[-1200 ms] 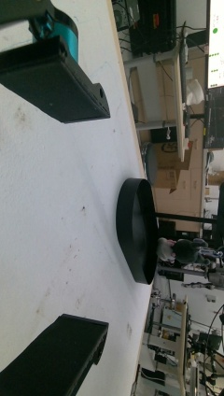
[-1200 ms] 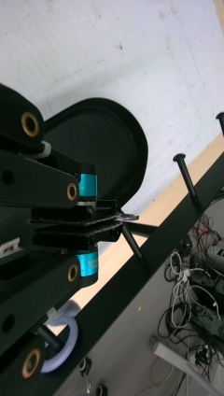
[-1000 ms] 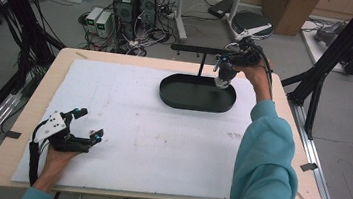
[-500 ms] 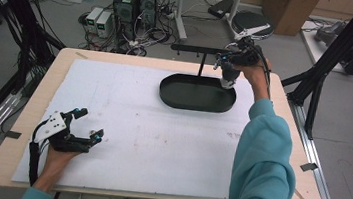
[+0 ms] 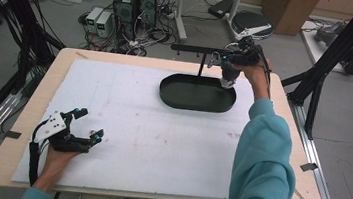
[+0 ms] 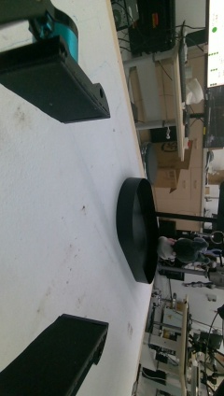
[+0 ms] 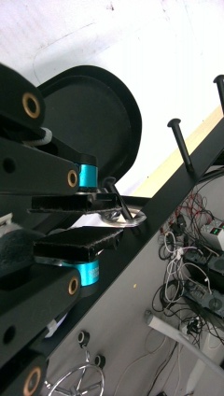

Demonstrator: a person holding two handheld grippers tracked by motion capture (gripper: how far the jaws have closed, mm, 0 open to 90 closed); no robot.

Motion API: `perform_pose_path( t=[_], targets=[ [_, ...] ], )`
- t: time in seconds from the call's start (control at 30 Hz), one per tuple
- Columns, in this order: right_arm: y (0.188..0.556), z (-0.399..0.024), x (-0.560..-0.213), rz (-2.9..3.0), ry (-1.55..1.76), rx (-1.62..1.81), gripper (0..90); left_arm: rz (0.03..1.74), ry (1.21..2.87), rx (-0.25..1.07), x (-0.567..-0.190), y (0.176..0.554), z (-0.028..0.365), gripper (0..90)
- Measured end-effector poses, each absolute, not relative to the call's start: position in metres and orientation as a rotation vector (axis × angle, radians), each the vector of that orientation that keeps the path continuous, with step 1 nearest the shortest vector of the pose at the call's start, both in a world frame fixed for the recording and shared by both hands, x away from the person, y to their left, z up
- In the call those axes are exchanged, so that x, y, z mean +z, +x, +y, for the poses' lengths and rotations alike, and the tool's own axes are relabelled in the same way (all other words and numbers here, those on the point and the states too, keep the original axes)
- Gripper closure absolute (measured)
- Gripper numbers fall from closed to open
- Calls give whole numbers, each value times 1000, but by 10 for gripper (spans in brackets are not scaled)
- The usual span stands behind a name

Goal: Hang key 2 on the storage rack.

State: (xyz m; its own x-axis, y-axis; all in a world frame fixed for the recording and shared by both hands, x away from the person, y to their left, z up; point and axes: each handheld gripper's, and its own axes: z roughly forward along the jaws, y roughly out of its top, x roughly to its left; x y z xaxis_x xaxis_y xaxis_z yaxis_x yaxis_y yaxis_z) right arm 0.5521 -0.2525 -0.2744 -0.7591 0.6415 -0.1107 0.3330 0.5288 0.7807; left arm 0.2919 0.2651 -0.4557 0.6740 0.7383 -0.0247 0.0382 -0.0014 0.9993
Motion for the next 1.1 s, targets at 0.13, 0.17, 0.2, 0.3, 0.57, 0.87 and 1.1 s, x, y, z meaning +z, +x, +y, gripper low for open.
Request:
perform_pose_path(
  t=[0.13,0.17,0.2,0.3,0.57,0.87,1.1],
  targets=[
    [549,-254,-271,2364,806,1125,687,679,1492,621,-456,292,265,17],
    [547,-254,-270,2345,816,1142,615,678,1491,621,-456,292,265,17],
    [544,-255,-269,2321,809,1165,545,679,1491,621,-456,292,266,17],
    [533,-255,-264,2297,779,1293,325,678,1492,622,-456,292,266,17],
    [478,-260,-257,2131,782,1544,6,675,1489,621,-456,292,266,17],
    [404,-279,-274,2039,695,1568,6,673,1488,629,-456,291,266,17],
    [362,-285,-320,2032,644,1624,6,667,1491,625,-456,291,266,17]
  ],
)
